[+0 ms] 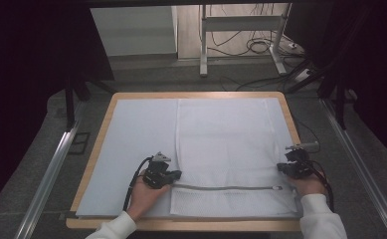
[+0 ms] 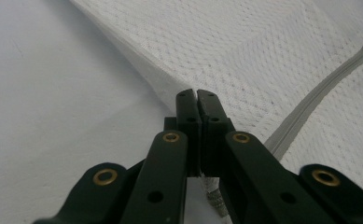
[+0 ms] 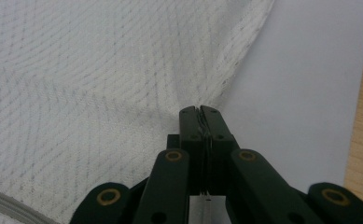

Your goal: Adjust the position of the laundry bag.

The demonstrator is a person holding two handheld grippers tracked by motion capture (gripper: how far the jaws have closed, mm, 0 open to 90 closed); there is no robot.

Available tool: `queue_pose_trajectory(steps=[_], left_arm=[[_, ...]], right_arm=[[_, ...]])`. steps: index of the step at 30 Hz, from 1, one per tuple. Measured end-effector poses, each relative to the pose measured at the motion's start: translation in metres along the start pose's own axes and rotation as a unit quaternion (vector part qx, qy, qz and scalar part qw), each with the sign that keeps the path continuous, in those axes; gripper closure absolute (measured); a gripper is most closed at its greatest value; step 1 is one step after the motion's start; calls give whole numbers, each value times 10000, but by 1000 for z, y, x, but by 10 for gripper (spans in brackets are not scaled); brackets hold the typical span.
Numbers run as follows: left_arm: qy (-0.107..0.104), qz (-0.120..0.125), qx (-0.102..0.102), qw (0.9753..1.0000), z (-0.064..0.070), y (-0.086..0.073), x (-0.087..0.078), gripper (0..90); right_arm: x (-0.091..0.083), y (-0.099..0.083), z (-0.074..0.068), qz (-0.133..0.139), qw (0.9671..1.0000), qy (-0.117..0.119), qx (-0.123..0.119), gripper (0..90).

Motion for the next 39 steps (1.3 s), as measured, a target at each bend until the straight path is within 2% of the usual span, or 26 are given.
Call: queue_pose_trajectory(steps=[18,31,34,39], left_arm=[[25,79,-159,9998,-13,-1,-12,899],[76,162,-293,9994,-29,-3,-27,899],[102,195,-287,9993,-32,-1,-30,898],[116,159,-287,9994,-34,-2,-31,898]], right_arm=[[1,7,-9,209,9996,176,-39,873],[3,17,-25,342,9985,383,-167,877],[3,19,-28,393,9980,477,-139,877],[3,19,-28,418,9978,491,-121,878]])
Point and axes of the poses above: each handheld gripper's, and its own axes: x roughly forward along the jaws, y roughly out of its top, z roughly to its right, the point moved 8 cm from there along x, roughly forward along the jaws, and after that the axes turned 8 degrees about -x, right-handed, at the moved point
